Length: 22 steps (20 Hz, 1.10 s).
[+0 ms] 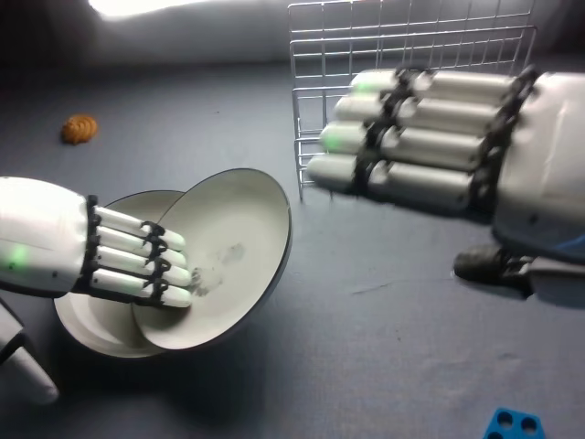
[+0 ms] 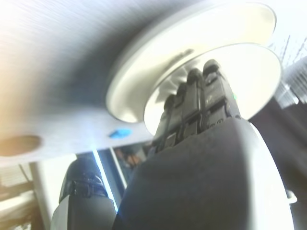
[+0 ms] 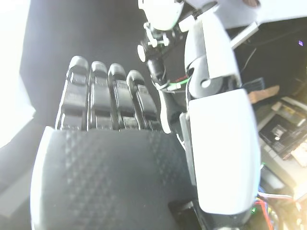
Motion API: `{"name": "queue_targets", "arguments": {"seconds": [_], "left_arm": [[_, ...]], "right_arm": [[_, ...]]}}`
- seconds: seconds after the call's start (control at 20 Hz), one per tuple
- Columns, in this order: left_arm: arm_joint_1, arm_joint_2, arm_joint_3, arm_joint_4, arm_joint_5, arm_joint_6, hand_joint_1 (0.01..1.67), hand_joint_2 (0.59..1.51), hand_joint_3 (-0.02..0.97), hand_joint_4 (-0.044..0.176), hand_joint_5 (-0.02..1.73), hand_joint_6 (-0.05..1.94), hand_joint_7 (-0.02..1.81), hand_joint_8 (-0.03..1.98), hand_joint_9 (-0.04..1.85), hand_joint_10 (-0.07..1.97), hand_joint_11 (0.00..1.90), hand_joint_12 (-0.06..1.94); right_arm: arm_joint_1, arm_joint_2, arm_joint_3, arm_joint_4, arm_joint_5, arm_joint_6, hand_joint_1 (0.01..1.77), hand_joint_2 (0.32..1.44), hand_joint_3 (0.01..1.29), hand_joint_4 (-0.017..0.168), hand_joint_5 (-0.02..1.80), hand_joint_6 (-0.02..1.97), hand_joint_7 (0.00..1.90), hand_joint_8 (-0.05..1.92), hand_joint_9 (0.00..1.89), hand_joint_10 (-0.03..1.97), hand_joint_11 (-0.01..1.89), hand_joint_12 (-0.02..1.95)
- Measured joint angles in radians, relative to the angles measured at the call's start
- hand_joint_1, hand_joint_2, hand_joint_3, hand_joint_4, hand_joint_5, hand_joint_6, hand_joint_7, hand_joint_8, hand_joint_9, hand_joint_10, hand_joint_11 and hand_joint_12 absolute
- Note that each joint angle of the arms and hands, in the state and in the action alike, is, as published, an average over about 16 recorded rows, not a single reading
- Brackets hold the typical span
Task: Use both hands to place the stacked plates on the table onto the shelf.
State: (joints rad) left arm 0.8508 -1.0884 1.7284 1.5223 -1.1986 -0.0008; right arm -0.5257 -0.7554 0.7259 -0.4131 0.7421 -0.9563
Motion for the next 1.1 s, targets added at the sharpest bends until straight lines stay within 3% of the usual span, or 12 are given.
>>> {"name": "queue_targets", "arguments": {"seconds": [0.35, 0.75, 1.1], "left_arm": [[-0.026, 0.000, -0.039, 0.010, 0.026, -0.017, 0.02, 1.054, 0.017, -0.003, -0.01, -0.02, -0.01, -0.02, 0.02, 0.01, 0.01, 0.00], [-0.028, 0.000, -0.037, 0.011, 0.028, -0.019, 0.02, 1.059, 0.017, -0.001, -0.01, -0.02, -0.01, -0.02, 0.02, 0.01, 0.01, 0.00], [-0.031, -0.004, -0.028, 0.013, 0.026, -0.019, 0.02, 1.064, 0.017, 0.000, -0.01, -0.02, -0.01, -0.02, 0.02, 0.01, 0.01, 0.00]], "right_arm": [[0.005, -0.161, 0.095, 0.007, -0.051, -0.093, 1.18, 1.08, 0.02, 0.005, 0.05, 0.02, 0.02, 0.01, 0.01, 0.01, 0.02, 0.05], [0.008, -0.402, 0.274, 0.035, -0.095, -0.201, 1.16, 1.07, 0.02, 0.006, 0.10, 0.02, 0.03, 0.01, 0.02, 0.01, 0.02, 0.18], [0.014, -0.578, 0.419, 0.080, -0.096, -0.276, 1.14, 1.08, 0.02, 0.006, 0.16, 0.02, 0.09, 0.01, 0.06, 0.01, 0.02, 0.38]]}}
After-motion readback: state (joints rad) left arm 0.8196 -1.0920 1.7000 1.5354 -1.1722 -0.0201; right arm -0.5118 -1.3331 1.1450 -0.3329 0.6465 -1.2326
